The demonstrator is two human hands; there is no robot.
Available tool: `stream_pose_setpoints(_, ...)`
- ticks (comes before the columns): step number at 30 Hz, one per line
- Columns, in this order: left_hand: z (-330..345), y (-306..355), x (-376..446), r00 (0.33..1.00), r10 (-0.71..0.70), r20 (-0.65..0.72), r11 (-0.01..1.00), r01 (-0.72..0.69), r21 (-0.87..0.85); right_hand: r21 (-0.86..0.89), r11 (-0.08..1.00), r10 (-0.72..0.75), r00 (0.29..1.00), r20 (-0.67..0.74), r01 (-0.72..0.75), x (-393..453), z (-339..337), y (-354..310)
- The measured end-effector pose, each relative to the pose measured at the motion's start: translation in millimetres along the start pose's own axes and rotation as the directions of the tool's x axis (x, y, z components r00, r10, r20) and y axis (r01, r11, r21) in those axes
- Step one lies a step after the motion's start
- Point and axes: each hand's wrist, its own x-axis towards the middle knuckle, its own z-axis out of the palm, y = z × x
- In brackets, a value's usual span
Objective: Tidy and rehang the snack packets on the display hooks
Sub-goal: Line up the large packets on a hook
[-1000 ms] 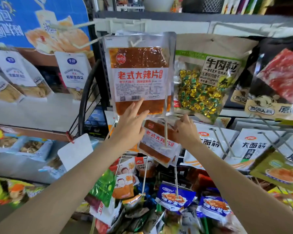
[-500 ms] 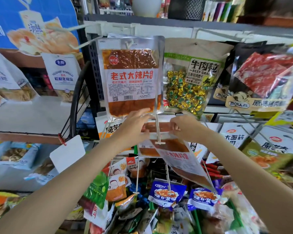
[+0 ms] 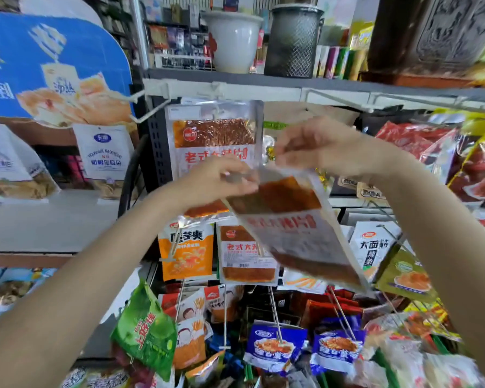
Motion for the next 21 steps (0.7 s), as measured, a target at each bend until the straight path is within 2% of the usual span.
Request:
stream_pose_setpoints(2, -16, 4, -3, 0.99, 0.012, -0.138, 1.0, -0.015, -0.02, 0.105, 0.993, -0.027, 0.985, -0.171, 0.045, 14, 0, -2)
stream_pose_setpoints(5, -33, 12, -9, 0.95, 0.066, -0.305, 0.997, -0.072, -0.009, 0.167, 0.979, -0.043, 0.926, -0.375, 0.113, 33, -1, -8)
stream_pose_setpoints(7, -40, 18, -7, 0.882, 0.104, -0.459, 0.995, -0.088, 0.057, 0.205, 0.964, -0.054, 0.884, -0.464, 0.166, 44, 0, -13)
stream_pose_setpoints(10, -45, 22, 1, 0.747, 0.2, -0.633, 0.965, -0.04, 0.258, 0.206, 0.962, -0.038, 0.841, -0.539, 0.176, 59, 5, -12)
stream_pose_setpoints(11, -46, 21, 3, 0.719, 0.224, -0.658, 0.951, -0.013, 0.309, 0.188, 0.97, -0.025, 0.834, -0.551, 0.153, 65, 7, -8)
stream_pose_setpoints(13, -45, 17, 6, 0.705, 0.248, -0.664, 0.931, 0.016, 0.365, 0.168, 0.979, 0.002, 0.812, -0.583, 0.118, 75, 11, 1)
stream_pose_setpoints(17, -48, 11, 7, 0.76, 0.25, -0.6, 0.943, -0.049, 0.33, 0.19, 0.979, 0.054, 0.804, -0.592, 0.075, 83, 12, 8)
stream_pose_setpoints(21, -50, 2, 5, 0.768, 0.272, -0.579, 0.941, -0.086, 0.328, 0.252, 0.965, 0.082, 0.832, -0.549, 0.072, 81, 14, 8)
